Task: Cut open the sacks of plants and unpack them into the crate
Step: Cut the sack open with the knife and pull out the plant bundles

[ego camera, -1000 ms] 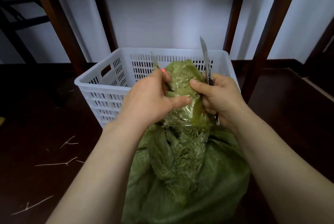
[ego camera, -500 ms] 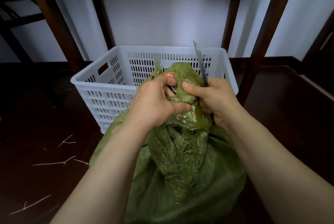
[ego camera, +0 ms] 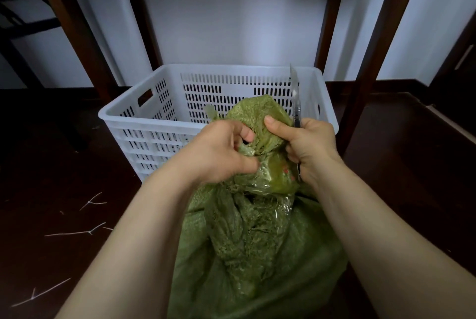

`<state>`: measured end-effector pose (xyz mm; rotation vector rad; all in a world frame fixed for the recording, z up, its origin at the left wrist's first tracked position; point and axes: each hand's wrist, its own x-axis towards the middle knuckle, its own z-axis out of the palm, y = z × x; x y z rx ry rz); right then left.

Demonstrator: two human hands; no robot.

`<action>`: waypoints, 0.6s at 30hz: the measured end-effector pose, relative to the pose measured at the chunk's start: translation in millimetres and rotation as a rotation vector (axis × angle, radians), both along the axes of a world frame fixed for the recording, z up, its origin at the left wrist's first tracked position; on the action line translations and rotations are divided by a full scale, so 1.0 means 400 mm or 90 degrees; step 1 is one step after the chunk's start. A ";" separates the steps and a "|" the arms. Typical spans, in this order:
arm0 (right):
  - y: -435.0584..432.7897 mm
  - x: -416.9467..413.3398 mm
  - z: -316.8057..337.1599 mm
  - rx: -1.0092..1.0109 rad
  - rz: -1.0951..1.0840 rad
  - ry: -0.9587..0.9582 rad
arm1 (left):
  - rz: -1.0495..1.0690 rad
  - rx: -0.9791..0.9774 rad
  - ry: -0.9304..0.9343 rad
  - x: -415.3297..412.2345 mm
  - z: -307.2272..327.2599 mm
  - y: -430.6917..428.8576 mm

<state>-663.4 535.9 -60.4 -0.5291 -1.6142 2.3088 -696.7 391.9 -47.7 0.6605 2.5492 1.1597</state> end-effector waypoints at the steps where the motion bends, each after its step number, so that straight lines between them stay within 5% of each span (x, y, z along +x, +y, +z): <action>1: 0.001 0.003 0.004 0.007 0.010 0.000 | -0.013 -0.005 -0.008 -0.001 0.002 -0.006; 7: 0.003 0.006 0.011 0.111 0.062 0.000 | -0.022 -0.051 -0.003 -0.007 0.004 -0.034; 11: 0.006 0.006 0.031 0.063 0.054 0.007 | -0.057 0.066 -0.091 0.006 0.017 -0.033; 18: 0.039 -0.010 0.035 0.168 0.137 -0.049 | 0.180 0.251 -0.133 0.008 -0.029 0.007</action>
